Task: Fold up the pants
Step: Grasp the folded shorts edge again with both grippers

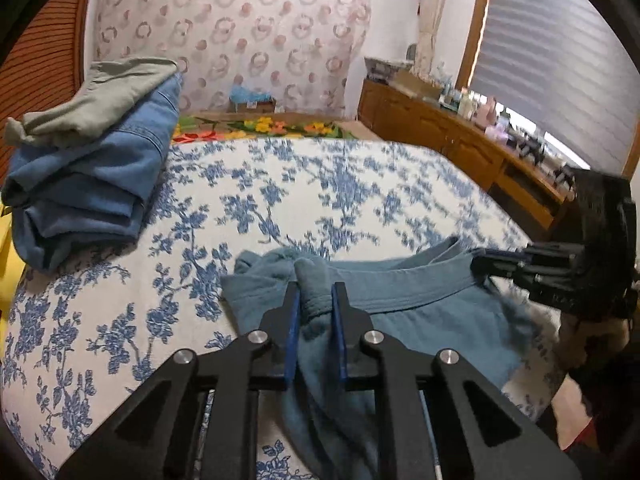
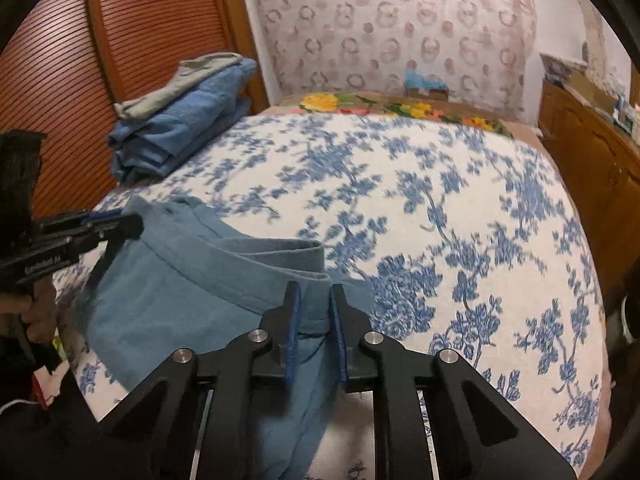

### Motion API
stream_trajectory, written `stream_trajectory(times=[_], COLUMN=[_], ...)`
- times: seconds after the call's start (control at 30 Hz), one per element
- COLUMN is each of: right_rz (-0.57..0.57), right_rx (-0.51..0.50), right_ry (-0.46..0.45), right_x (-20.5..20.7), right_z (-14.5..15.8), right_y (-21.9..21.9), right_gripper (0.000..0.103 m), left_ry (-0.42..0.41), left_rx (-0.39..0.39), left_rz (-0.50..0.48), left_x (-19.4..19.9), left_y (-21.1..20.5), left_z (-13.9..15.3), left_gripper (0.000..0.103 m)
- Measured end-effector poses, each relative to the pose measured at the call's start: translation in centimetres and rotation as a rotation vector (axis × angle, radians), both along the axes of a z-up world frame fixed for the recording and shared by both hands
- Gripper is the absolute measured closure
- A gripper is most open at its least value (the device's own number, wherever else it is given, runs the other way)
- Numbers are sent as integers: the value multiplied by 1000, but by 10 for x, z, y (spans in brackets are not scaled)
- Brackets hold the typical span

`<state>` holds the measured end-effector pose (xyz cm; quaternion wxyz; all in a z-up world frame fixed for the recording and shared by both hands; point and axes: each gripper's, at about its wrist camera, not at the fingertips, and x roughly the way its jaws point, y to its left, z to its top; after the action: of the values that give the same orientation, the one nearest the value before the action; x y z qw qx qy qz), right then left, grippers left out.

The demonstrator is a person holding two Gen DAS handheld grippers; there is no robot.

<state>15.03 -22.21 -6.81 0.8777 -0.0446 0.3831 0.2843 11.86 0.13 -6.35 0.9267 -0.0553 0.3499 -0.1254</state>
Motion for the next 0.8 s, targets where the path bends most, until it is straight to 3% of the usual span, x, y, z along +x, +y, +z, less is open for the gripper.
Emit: stream_trajectory(times=[0.33, 0.5, 0.67, 0.8], right_rz=[15, -5, -17, -26], right_rx=[39, -8, -34, -38], right_ry=[-108, -53, -25, -14], right_x=[-3, 20, 25, 22], right_z=[27, 11, 0, 2], right_y=[11, 18, 16, 13], right_gripper=[96, 96, 95, 85], left_ry=[10, 53, 90, 105], left_rx=[1, 28, 66, 64], left_rz=[23, 24, 31, 44], left_x=[6, 18, 21, 22], left_y=[12, 11, 7, 11], left_z=[-6, -17, -24, -26], left_gripper=[91, 90, 81, 69])
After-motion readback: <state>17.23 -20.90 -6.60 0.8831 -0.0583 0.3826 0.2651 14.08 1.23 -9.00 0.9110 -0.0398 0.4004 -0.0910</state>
